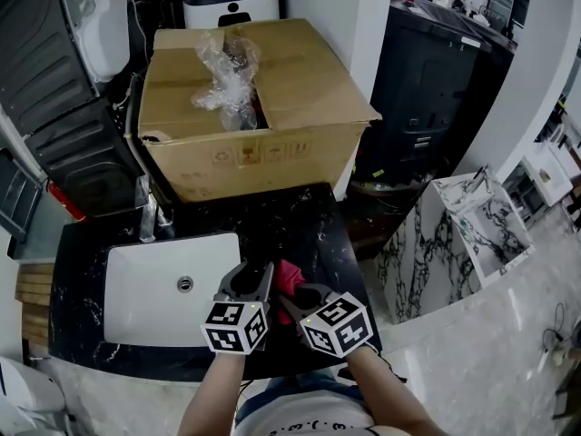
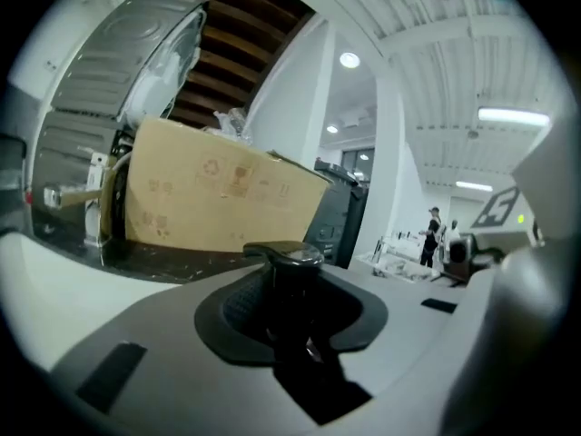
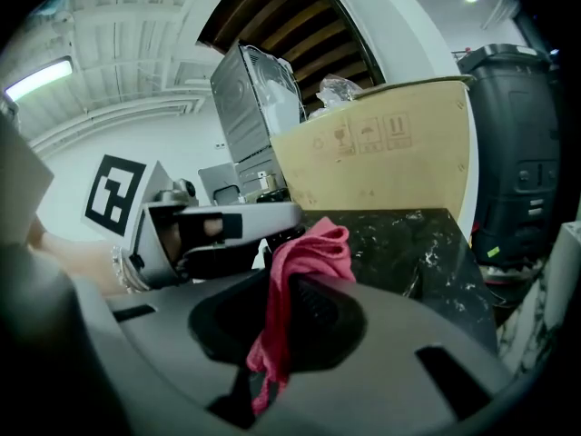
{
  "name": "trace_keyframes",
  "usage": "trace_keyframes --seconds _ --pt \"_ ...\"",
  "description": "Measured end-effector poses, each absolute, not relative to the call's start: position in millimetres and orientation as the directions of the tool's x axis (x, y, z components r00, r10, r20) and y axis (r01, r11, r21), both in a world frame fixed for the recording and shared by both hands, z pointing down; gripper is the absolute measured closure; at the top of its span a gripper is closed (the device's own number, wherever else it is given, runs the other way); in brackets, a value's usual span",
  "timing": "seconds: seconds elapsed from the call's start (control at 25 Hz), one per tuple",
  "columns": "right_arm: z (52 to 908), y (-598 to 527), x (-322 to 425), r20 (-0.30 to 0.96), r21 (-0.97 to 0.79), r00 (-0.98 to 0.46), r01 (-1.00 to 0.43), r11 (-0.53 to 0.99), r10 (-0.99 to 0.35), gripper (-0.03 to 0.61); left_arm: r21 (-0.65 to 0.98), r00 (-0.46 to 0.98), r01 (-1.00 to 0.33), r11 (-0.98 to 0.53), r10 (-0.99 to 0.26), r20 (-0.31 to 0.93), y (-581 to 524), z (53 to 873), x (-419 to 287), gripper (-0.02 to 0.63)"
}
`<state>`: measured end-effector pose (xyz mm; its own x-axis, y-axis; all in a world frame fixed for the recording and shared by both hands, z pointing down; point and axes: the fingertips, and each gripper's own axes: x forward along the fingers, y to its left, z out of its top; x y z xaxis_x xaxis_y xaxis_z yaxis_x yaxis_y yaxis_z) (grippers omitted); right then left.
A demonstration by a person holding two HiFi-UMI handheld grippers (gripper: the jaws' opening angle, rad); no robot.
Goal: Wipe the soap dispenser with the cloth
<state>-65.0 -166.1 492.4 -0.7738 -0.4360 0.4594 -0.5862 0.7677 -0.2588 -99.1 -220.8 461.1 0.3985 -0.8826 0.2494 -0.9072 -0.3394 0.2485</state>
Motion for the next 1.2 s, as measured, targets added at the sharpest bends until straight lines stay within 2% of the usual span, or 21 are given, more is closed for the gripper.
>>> trace_keyframes --seconds 0.2,0.36,0.64,0.8,0.96,1.2 --pt "492 -168 -66 0.467 -0.247 -0.768 -0.589 0.770 -0.438 0.529 0.609 0.400 -0.760 -0.227 -0.902 0.162 -229 462 -128 0.499" --pt "507 -170 -59 0.534 -0.243 -0.728 -0.620 0.746 -0.430 0.529 0.727 0.354 -0.670 -0.152 -0.926 0.133 -232 468 -147 0.499" --pt "509 -179 -53 0.550 -0.241 -0.702 -0.652 0.719 -0.452 0.529 0.758 0.345 -0.640 -0.130 -0.929 0.132 -234 475 -159 0.504" --pt "478 -199 -57 0.448 -0.288 -0.741 -0.650 0.703 -0.500 0.529 0.756 0.353 -0.640 -0.139 -0.927 0.129 -234 475 -158 0.506" --pt "452 -218 -76 0.368 -0.335 -0.792 -0.601 0.725 -0.486 0.529 0.726 0.366 -0.670 -0.156 -0.920 0.139 -234 474 -153 0.508" --pt "468 -230 -76 0.401 -0.330 -0.772 -0.624 0.708 -0.493 0.529 0.707 0.351 -0.693 -0.141 -0.923 0.159 -234 475 -155 0.508"
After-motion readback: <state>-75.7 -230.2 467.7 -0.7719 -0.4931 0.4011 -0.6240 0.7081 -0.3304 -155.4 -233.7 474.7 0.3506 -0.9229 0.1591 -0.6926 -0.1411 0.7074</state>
